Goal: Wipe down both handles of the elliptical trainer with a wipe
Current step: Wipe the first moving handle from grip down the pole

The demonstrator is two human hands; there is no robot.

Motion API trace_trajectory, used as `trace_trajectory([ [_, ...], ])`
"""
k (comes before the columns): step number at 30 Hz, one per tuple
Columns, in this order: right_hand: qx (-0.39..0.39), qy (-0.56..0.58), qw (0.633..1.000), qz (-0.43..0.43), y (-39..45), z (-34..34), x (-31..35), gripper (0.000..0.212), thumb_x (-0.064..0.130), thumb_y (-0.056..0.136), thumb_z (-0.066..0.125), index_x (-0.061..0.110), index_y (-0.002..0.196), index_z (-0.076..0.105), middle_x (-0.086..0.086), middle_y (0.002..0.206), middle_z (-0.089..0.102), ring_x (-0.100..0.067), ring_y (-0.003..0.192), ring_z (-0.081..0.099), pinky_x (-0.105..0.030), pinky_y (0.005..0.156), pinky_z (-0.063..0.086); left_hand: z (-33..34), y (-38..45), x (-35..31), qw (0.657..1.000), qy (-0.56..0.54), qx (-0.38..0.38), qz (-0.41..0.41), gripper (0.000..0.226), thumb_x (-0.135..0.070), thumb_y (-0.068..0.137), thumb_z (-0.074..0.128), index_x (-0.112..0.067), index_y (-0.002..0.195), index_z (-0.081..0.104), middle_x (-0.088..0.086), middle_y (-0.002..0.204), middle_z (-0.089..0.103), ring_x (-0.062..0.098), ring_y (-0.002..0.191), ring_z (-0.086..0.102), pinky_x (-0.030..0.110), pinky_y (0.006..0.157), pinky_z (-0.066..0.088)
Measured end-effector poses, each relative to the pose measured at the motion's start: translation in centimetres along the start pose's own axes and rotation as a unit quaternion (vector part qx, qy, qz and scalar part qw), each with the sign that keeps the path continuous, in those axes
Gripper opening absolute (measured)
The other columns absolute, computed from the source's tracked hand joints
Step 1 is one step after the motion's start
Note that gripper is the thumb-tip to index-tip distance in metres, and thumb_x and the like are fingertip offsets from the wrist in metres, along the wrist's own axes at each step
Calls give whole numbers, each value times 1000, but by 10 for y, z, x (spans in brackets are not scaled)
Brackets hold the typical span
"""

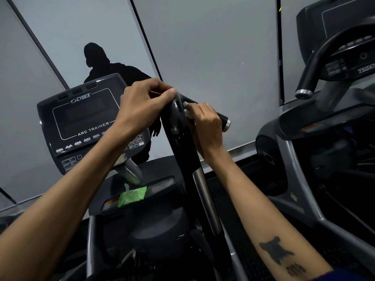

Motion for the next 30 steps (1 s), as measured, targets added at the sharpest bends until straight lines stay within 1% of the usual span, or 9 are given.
trace_trajectory([
  [6, -30, -64, 997, 44, -47, -26, -41, 12, 0, 83, 67, 10, 82, 73, -10, 75, 67, -32, 68, 61, -37, 70, 50, 0, 1, 2, 1000, 3, 0, 6, 17, -38, 94, 68, -27, 100, 78, -17, 85, 73, -11, 80, 66, 18, 81, 48],
  [12, -83, 35, 951, 297, -75, -40, -58, 13, 7, 79, 71, 16, 89, 74, -2, 81, 65, -15, 68, 54, -28, 62, 42, 0, 2, 3, 1000, 7, -6, 7, 17, -40, 93, 68, -28, 100, 78, -16, 85, 74, -11, 81, 66, 12, 76, 46],
  [14, -98, 185, 889, 407, -81, -32, -53, 13, 7, 84, 71, 20, 85, 71, 3, 77, 65, -8, 66, 54, -23, 62, 44, 1, 2, 4, 1000, 6, -8, 10, 17, -40, 93, 68, -28, 100, 78, -16, 85, 74, -10, 81, 66, 16, 79, 48],
  [18, -12, 405, 690, 599, -95, 3, -43, 18, -5, 90, 65, 12, 86, 66, -4, 83, 68, -16, 79, 65, -29, 72, 56, 1, 1, 3, 1000, 8, -12, 12, 18, -40, 93, 68, -27, 101, 78, -15, 86, 74, -8, 83, 67, 19, 81, 48],
  [21, -27, 551, 510, 660, -70, 26, -45, 26, -20, 92, 46, 0, 89, 62, -15, 89, 69, -25, 87, 68, -34, 75, 59, 0, 2, 2, 1000, 12, -9, 14, 17, -40, 93, 68, -28, 100, 78, -15, 86, 74, -8, 83, 67, 19, 80, 49],
  [23, -36, 606, 434, 666, -52, 42, -42, 35, -24, 89, 36, 1, 82, 58, -13, 74, 68, -23, 76, 68, -31, 66, 58, 0, 2, 2, 1000, 10, -7, 12, 17, -40, 93, 69, -27, 100, 78, -13, 87, 75, -6, 83, 68, 20, 81, 51],
  [26, 50, 594, 406, 692, -43, 64, -24, 32, -13, 95, 42, 11, 76, 53, -2, 49, 58, -13, 40, 61, -21, 41, 51, 0, 2, 3, 1000, 6, -9, 10, 17, -40, 93, 69, -27, 99, 78, -12, 89, 76, -3, 86, 69, 27, 86, 54],
  [28, 127, 586, 414, 685, -38, 75, -12, 15, -2, 96, 50, 9, 93, 59, -5, 62, 60, -15, 42, 62, -23, 43, 53, 0, 2, 2, 1000, 5, -6, 10, 17, -40, 93, 69, -27, 99, 78, -11, 91, 77, -2, 87, 70, 30, 88, 55],
  [30, 184, 581, 437, 661, -32, 74, -5, 19, 5, 94, 57, 11, 112, 57, -7, 78, 60, -18, 55, 64, -27, 51, 56, -1, 2, 2, 1000, 7, -2, 12, 16, -39, 94, 69, -27, 99, 78, -11, 92, 77, -2, 88, 70, 28, 87, 55],
])
Point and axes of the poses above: each hand's wrist, its own y-axis towards the middle knuckle, its own z-axis out of the palm, x = y × z, the point moved 4 cm from there along y, towards the middle knuckle
